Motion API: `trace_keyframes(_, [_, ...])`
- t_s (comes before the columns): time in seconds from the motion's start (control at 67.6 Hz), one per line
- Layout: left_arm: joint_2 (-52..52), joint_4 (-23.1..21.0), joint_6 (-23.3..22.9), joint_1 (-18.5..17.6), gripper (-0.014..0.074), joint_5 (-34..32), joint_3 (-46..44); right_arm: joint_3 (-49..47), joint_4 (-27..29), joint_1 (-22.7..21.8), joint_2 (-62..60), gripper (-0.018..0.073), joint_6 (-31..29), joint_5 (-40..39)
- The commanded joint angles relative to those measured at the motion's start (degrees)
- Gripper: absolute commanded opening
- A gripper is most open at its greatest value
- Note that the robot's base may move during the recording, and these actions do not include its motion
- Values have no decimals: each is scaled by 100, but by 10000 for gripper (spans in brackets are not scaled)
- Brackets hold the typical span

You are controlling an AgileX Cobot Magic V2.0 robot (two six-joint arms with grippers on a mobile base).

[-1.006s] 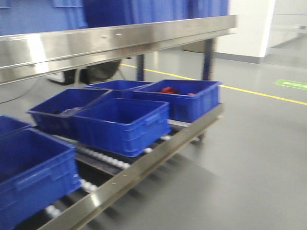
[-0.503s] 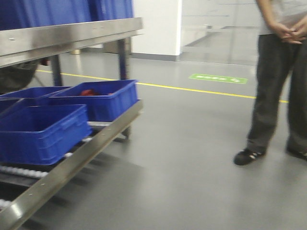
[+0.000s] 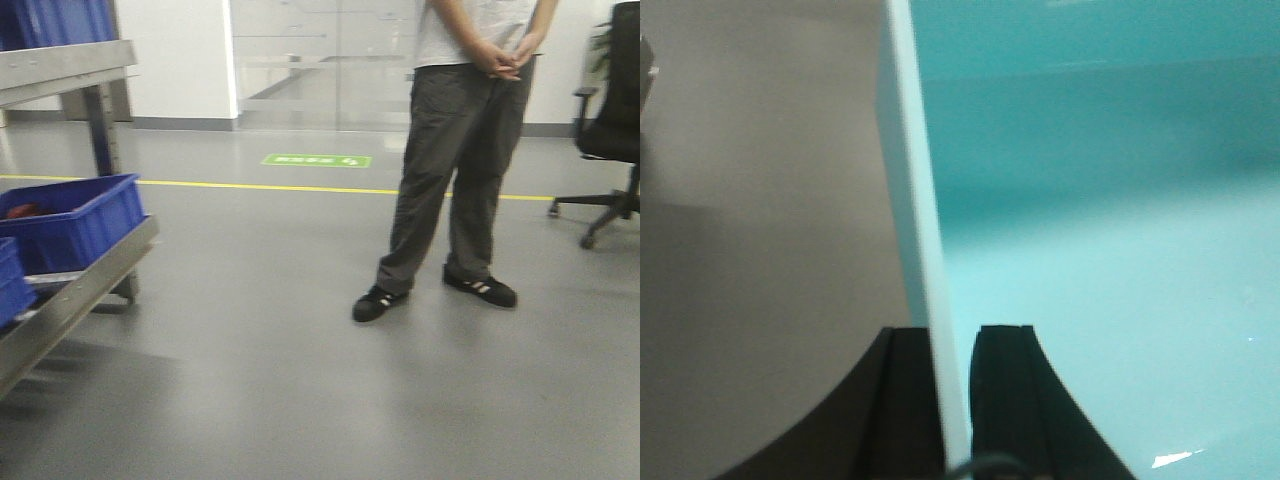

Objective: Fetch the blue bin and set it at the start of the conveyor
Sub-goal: 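Hold the bin in both grippers while the base turns away from the rack, then hold the bin while the base drives to the red-framed conveyor table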

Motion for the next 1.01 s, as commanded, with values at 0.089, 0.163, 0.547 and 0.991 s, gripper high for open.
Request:
trace_keyframes(0.089, [-58, -23, 64, 3, -111, -154, -52, -50, -49, -23, -103, -153, -65, -329])
trace_keyframes(0.163, [-58, -23, 64, 3, -111, -154, -52, -50, -49, -23, -103, -153, -65, -329])
trace_keyframes(0.547, [-58, -23, 64, 3, -111, -154, -52, -50, -49, -23, -103, -153, -65, -329])
trace_keyframes(0.991, [-58, -23, 64, 3, -111, -154, -52, -50, -49, -23, -103, -153, -65, -329])
